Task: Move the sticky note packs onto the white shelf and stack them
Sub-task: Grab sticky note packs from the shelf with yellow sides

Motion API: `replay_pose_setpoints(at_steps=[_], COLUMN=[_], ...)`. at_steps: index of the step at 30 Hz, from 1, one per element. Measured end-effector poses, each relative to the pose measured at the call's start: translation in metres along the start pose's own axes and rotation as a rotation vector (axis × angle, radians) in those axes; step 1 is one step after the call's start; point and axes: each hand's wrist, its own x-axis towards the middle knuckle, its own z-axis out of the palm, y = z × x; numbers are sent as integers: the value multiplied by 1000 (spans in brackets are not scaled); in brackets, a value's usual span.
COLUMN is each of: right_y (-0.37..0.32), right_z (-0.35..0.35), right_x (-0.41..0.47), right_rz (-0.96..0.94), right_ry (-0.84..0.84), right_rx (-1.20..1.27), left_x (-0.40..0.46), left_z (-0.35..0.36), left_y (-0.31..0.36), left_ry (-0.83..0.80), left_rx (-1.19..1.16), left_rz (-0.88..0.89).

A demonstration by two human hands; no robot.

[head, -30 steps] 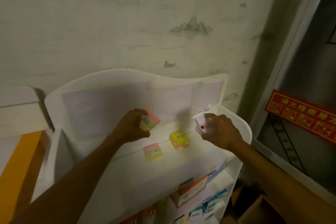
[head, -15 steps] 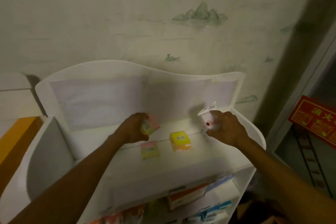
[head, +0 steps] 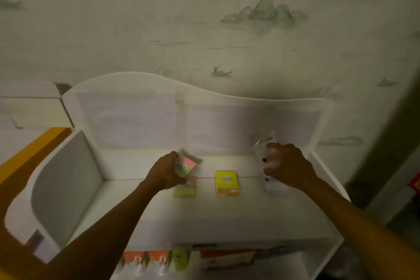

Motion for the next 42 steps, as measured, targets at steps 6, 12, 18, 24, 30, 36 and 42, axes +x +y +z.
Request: replay_pose_setpoints(at_steps=[6, 12, 18, 24, 30, 36, 42], right_y=[20, 34, 53, 58, 62, 70, 72], right_z=[13, 25, 35, 39, 44, 57, 83], right_x=[18, 28, 38, 41, 41, 43, 48], right_rz=[-16, -4, -3, 8, 20, 90, 228], right_ry=[-50, -58, -47, -50, -41, -49, 6], right_rx=[22, -35, -109, -81, -102, -99, -57], left_x=[6, 32, 50, 57, 61, 61, 61], left_z=[37, 78, 105, 113, 118, 119, 121], left_y=[-2, -1, -6, -8, -17, -21, -24], left_ry=[43, -2, 20, 21, 25, 23, 17], left_rx=[-8, -28, -10, 77, 84, 105, 161], left_rz=[-180, -360, -344, -347, -378, -327, -354])
